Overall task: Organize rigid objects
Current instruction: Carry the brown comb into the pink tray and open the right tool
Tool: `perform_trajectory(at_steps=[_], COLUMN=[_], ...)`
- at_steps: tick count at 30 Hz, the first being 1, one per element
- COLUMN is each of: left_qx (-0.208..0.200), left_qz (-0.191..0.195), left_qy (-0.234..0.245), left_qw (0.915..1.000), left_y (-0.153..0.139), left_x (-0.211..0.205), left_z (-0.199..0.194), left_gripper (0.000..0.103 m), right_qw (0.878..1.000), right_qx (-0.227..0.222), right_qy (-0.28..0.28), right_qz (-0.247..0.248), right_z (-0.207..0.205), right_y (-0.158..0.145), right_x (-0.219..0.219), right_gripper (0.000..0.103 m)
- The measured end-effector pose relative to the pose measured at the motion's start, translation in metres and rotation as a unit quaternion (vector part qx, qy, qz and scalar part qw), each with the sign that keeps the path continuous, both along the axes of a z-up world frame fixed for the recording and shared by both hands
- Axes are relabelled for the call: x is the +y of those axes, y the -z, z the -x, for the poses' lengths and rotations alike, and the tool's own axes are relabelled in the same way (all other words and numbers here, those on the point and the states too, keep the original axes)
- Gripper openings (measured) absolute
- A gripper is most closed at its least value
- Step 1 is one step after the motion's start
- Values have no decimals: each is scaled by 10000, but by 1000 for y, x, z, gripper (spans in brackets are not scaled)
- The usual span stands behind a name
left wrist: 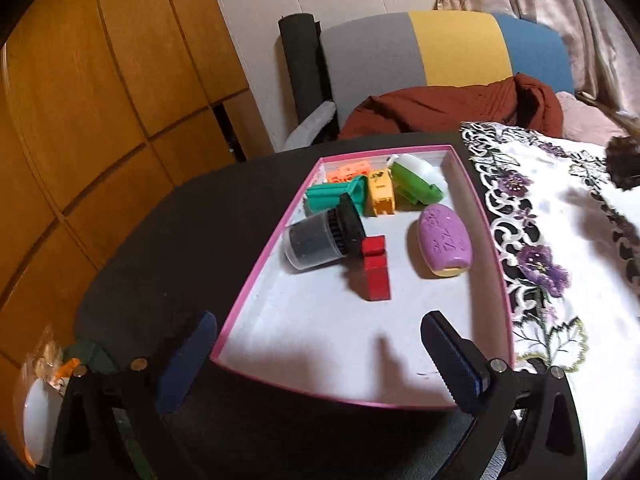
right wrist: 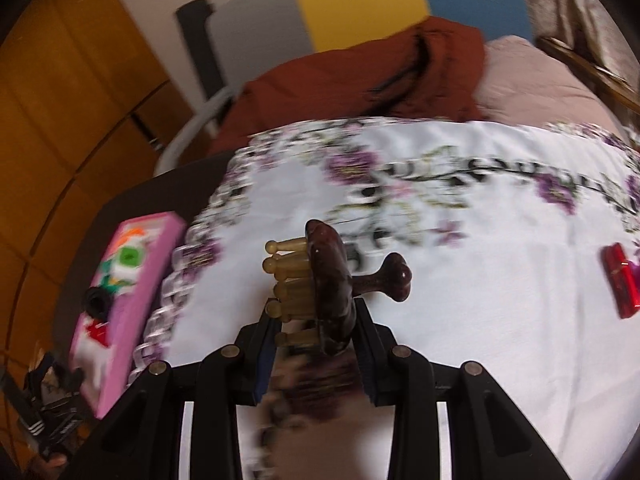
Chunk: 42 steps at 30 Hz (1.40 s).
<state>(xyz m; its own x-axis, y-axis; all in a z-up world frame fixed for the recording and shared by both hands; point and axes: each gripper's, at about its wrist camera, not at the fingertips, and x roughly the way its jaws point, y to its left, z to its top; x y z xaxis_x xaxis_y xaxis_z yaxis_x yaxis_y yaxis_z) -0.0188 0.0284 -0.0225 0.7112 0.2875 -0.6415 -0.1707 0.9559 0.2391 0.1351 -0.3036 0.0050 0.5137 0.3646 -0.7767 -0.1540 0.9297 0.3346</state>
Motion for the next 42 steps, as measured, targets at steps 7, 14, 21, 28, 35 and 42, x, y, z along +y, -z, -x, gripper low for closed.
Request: perform_trajectory(at_steps=[7, 14, 21, 28, 35, 42], left_qx=[314, 294, 345, 431, 390, 397], left_qz=[618, 1070, 1672, 1686, 2010, 2160], left_qy=[-161, -35, -209, -252, -96, -112], left_qw=[9975, 9938, 9851, 9844, 9788, 9755], left_y=[3, 2, 5, 8, 9, 10], left_x=[21, 41, 65, 69, 67, 66], left_z=[4, 20, 35, 44, 53, 53], left_gripper=[103, 103, 103, 103, 103, 103], right_qw=[9951, 9822, 9673, 9577, 9562, 9554], right_qx=[-101, -85, 137, 313, 466, 473], right_qy=[-959, -1845, -2525, -2859, -2884, -2914], right_qz=[-220, -339, -181, 62, 204, -60], right_z=[24, 48, 63, 68, 60, 67], right_y=[-15, -18, 0, 19, 40, 29], right_x=[96, 188, 259, 307, 333, 317], right_gripper=[35, 35, 35, 34, 36, 37])
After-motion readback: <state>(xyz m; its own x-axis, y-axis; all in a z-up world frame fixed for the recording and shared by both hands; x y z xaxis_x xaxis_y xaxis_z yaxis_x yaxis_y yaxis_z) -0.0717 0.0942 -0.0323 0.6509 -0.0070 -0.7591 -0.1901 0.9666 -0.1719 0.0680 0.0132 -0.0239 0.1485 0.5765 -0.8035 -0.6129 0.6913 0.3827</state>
